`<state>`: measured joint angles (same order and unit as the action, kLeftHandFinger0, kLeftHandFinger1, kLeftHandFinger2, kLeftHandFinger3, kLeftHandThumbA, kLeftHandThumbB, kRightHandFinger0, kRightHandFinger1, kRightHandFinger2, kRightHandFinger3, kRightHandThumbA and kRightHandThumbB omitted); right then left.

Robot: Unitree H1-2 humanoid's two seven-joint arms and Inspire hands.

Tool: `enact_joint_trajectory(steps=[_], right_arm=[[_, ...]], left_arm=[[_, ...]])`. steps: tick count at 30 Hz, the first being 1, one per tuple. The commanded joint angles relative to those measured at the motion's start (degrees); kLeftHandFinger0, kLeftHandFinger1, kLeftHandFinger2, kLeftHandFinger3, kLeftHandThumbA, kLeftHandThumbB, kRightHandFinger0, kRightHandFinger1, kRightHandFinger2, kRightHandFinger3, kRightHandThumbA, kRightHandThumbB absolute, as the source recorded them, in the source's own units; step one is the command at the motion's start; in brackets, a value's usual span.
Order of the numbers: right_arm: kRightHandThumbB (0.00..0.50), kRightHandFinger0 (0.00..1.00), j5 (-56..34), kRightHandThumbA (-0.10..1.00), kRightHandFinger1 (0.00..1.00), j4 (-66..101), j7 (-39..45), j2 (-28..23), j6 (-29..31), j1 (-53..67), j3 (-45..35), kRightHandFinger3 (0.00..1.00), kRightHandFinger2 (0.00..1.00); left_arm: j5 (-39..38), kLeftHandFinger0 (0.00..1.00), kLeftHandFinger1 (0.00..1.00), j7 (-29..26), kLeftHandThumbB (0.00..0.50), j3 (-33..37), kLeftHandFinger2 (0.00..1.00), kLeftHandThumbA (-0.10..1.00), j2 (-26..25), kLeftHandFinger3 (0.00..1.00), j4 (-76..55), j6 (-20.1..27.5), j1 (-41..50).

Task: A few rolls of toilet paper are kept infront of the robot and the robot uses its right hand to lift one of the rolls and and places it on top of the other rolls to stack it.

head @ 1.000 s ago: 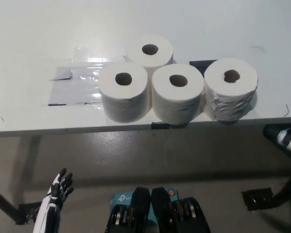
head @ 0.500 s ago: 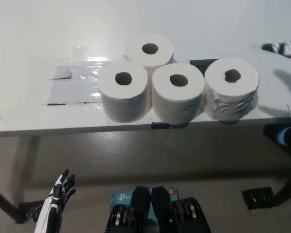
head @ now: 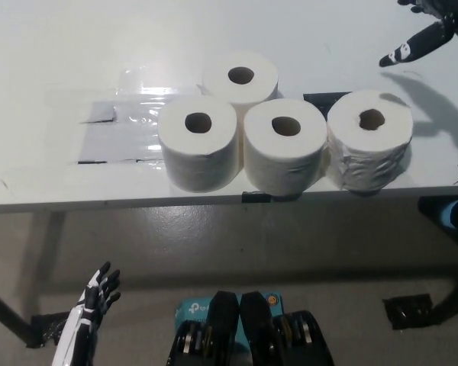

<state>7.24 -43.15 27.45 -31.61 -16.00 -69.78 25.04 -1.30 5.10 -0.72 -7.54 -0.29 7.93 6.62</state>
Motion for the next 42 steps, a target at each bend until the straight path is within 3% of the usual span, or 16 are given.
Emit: enact_joint_trajectory(steps=[1, 6, 13, 15, 20, 26, 32, 42], right_arm=[[0.292, 1.00, 3.52, 0.93, 1.00, -2.59, 5.77, -0.70, -0.47, -6.09, 1.28, 1.00, 1.00], [0.351, 1.00, 4.66, 0.92, 1.00, -3.48, 8.00, -0.56, -1.62, -6.95, 2.11, 1.00, 1.00], [0.325, 1.00, 6.78, 0.92, 1.00, -3.82, 10.48, -0.36, -0.93, -6.76, 2.85, 1.00, 1.00], [0.334, 1.00, 7.89, 0.98, 1.00, -4.70, 11.19, -0.24, 0.97, -6.95, 3.80, 1.00, 1.00], [0.287, 1.00, 6.92, 0.94, 1.00, -5.45, 12.18, 0.32, 4.03, -5.80, 2.85, 1.00, 1.00], [0.349, 1.00, 11.39, 1.00, 1.00, -7.25, 10.73, 1.92, 6.09, -5.28, 5.57, 1.00, 1.00], [0.308, 1.00, 12.29, 1.00, 1.00, -8.72, 10.17, 3.27, 6.47, -4.54, 5.54, 1.00, 1.00], [0.310, 1.00, 13.59, 0.98, 1.00, -9.53, 9.82, 4.17, 6.58, -3.87, 4.76, 1.00, 1.00]], left_arm=[[0.07, 1.00, 1.00, 1.05, 0.110, 0.29, 1.00, 1.00, -1.14, 1.00, -2.39, 0.86, -0.44], [0.10, 1.00, 1.00, 1.03, 0.111, 0.57, 1.00, 1.00, -1.18, 1.00, -2.82, -0.04, -0.41], [0.49, 1.00, 1.00, 0.89, 0.117, 0.84, 1.00, 1.00, -1.26, 1.00, -2.67, -0.08, -0.46], [0.45, 1.00, 1.00, 0.92, 0.121, 0.85, 1.00, 1.00, -1.25, 1.00, -2.66, -0.25, -0.58], [0.68, 1.00, 1.00, 0.97, 0.136, 1.01, 1.00, 1.00, -1.24, 1.00, -2.83, -0.83, -0.90], [0.69, 1.00, 1.00, 1.02, 0.143, 0.98, 1.00, 1.00, -1.35, 1.00, -3.08, -0.90, -0.89], [0.70, 1.00, 1.00, 1.17, 0.151, 1.02, 1.00, 1.00, -1.54, 1.00, -2.90, -0.86, -1.08], [0.66, 1.00, 1.00, 1.17, 0.153, 1.02, 1.00, 1.00, -1.59, 1.00, -2.75, -0.87, -0.95]])
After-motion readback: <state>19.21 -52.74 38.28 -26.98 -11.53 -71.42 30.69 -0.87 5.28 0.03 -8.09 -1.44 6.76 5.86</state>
